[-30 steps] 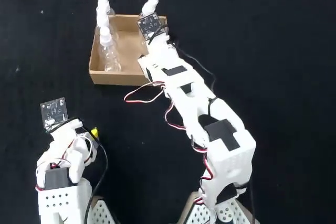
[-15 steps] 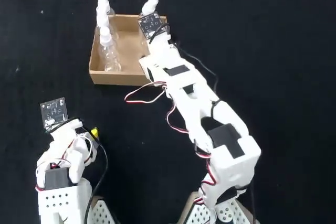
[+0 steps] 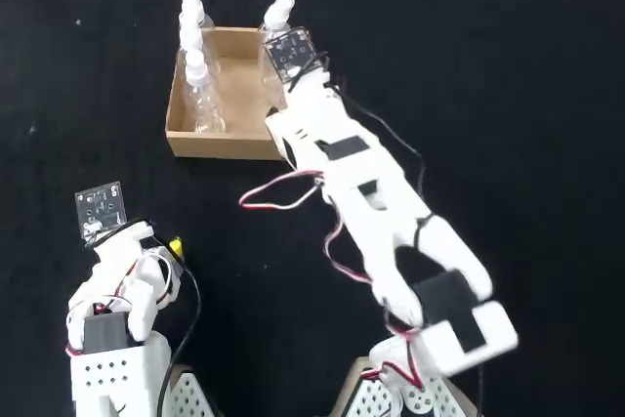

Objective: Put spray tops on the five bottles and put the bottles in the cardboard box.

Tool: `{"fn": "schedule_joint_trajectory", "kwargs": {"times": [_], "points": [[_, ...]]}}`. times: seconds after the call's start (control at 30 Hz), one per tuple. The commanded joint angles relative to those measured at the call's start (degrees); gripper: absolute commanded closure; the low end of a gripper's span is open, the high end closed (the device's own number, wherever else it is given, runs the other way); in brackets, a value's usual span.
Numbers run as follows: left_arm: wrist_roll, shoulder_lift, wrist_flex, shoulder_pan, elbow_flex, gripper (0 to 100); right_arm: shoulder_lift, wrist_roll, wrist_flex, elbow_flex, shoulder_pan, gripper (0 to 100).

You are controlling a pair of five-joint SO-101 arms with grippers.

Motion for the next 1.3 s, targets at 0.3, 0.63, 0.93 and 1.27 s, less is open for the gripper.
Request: {"fn": "schedule_joint_trajectory", "kwargs": {"times": [0.3,0.63,0.93,1.27], "points": [[-0.3,-0.4,0.3,-0.3,1.5,80,-23.1,-0.2,0.4,10.5,-0.4,62.3],[-0.3,-0.4,0.3,-0.3,1.5,80,-36.5,-0.2,12.9,13.2,2.1,62.3],[-0.3,-0.4,0.3,-0.3,1.5,80,-45.5,-0.2,21.2,13.4,4.0,62.3],[-0.3,-0.4,0.3,-0.3,1.5,80,-54.6,0.0,32.4,13.5,3.9,62.3]]}}
